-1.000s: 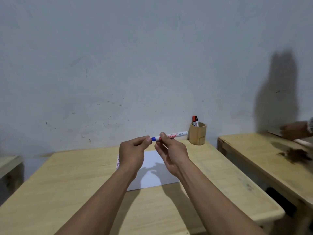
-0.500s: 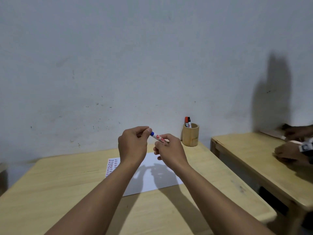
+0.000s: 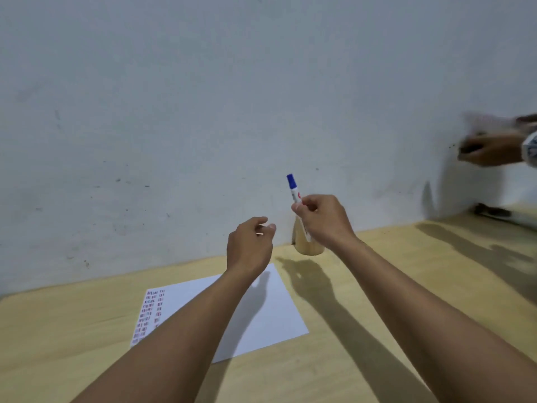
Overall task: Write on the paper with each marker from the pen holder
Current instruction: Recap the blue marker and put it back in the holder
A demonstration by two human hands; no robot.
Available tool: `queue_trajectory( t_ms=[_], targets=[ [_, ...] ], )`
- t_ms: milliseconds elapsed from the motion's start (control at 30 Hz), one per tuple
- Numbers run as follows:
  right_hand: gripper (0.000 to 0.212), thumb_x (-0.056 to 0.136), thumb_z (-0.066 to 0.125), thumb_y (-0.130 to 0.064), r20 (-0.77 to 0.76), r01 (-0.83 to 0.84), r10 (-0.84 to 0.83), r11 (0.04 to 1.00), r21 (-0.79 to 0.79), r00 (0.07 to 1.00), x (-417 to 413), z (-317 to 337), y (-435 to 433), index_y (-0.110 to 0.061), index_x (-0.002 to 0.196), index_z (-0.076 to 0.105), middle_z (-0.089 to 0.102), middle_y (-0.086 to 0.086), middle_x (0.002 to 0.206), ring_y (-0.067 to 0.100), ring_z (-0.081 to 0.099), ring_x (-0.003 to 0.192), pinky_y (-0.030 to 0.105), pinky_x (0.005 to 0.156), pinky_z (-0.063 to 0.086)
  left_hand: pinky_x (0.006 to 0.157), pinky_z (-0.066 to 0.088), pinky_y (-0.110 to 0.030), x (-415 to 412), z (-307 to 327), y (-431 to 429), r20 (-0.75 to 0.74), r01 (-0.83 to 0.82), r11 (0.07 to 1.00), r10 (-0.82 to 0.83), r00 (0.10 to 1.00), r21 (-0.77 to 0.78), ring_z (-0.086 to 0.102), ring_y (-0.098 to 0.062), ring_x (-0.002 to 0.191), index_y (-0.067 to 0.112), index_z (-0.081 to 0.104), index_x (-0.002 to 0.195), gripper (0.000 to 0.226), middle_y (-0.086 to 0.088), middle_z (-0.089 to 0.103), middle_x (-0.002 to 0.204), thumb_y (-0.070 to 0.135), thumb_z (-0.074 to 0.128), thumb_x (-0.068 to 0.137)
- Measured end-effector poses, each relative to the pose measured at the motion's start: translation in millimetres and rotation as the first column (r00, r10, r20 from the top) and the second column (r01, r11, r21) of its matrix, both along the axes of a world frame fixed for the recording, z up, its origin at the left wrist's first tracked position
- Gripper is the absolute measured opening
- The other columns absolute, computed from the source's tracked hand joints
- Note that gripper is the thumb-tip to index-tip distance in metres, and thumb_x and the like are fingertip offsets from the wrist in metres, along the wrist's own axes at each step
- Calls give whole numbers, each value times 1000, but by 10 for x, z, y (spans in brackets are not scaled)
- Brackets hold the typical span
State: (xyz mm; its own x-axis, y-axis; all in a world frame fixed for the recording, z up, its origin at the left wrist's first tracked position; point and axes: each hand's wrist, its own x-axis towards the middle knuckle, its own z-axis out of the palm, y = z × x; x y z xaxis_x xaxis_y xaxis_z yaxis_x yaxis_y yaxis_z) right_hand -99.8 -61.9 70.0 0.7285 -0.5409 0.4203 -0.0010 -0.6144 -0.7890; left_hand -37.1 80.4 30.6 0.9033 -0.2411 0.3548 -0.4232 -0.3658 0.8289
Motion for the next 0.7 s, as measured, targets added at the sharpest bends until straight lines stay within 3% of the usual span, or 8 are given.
queue_trajectory(
  t_ms=[100,200,400,467,567,700],
  targets=[
    [23,100,61,-28,19,51,-50,998,-26,999,142,134,-320,-10,99,76,71,5,88,15,62,70,29,61,47,96,50,-35,167,-138,-354,-46,82,993,-78,996,81,63,-17,108,20,59,136,50,1,67,121,43,65,91],
    [21,100,61,-27,25,91,-90,995,-51,996,326,186,-603,-11,105,74,72,3,95,17,62,79,30,68,44,100,48,-37,318,-259,-669,-87,117,987,-107,990,115,60,-21,117,19,49,144,67,-3,62,131,43,71,86],
    [15,100,63,-25,-53,115,-121,989,-93,991,632,11,-982,-12,94,69,66,2,85,8,55,64,23,53,37,103,46,-39,531,-543,-1141,-147,134,982,-114,982,136,53,-26,130,16,29,155,91,-10,52,146,43,75,82],
    [17,99,64,-25,-100,106,-117,988,-111,988,710,-80,-1040,-10,93,71,66,2,81,12,58,64,26,53,39,90,47,-32,540,-592,-1230,-171,142,986,-126,977,87,59,-24,116,15,38,150,84,-7,58,139,40,77,79],
    [22,95,68,-22,-190,91,-108,991,-97,976,809,-214,-1107,-3,86,73,66,5,72,18,57,60,26,54,42,73,45,-27,537,-613,-1323,-149,169,984,-160,976,54,58,-16,90,18,54,129,65,5,63,109,42,75,72],
    [26,89,74,-26,-263,105,-118,992,-64,958,893,-357,-1157,-2,77,72,62,5,66,18,53,56,30,56,44,70,46,-26,611,-665,-1385,-126,151,985,-139,982,83,59,-15,86,20,57,122,54,7,64,105,37,74,74]
  ],
)
